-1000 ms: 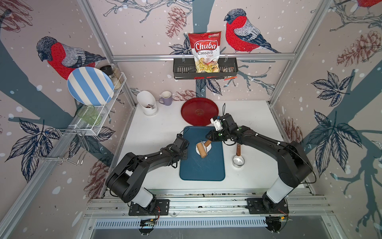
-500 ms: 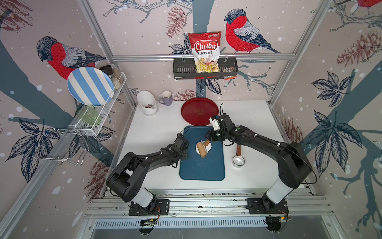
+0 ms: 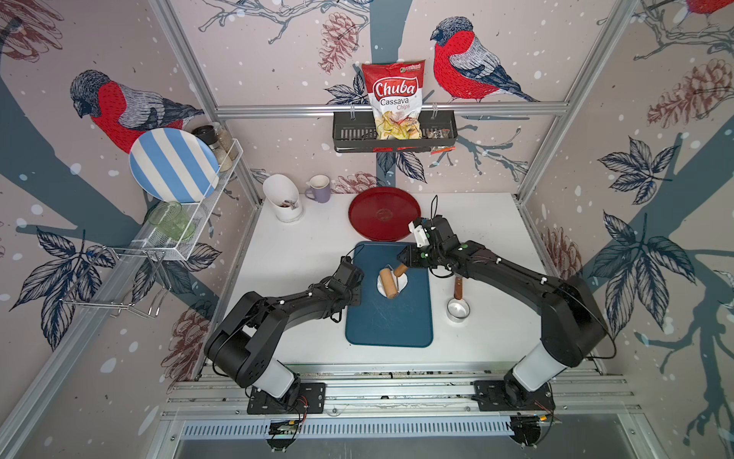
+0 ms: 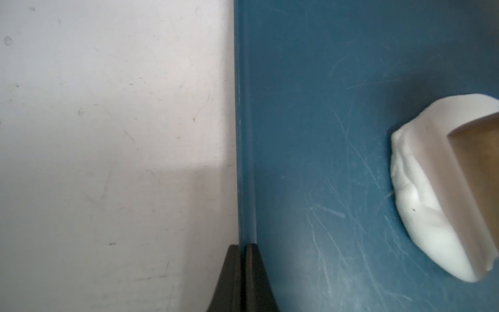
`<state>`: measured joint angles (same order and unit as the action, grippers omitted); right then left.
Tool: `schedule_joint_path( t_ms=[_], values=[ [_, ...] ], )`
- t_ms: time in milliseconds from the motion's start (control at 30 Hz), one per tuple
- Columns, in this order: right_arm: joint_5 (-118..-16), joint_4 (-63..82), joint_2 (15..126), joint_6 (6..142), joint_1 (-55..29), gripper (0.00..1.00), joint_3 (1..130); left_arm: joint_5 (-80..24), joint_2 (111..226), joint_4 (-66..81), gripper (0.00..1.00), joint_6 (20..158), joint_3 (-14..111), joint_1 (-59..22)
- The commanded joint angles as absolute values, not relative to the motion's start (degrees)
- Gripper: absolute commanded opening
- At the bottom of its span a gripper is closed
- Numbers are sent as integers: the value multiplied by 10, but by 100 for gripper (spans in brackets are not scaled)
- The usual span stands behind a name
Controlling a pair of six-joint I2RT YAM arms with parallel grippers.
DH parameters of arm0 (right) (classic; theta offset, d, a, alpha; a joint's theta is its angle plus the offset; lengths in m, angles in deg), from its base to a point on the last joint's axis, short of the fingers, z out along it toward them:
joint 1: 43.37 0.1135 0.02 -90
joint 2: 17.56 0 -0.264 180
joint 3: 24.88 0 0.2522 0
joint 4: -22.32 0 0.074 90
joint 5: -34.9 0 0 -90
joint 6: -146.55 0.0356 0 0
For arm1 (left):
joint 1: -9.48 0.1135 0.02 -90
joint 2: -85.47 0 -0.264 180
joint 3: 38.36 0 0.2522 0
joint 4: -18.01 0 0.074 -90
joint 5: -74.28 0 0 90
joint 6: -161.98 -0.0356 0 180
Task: Roll out the dumpling wrappers from the dough
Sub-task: Flatten out the dough on the work surface.
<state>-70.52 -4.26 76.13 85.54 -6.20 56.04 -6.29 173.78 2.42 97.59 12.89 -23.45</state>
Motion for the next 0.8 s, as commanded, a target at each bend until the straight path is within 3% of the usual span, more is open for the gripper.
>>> schedule_joint_path(
  t_ms=[0,767],
  values=[
    [-708,-5,763,874,-61,0,563,-63,1743,-27,0,978,125,-236],
    [-688,-67,818,856,-38,0,568,-67,1762,-16,0,971,134,-235]
  ],
)
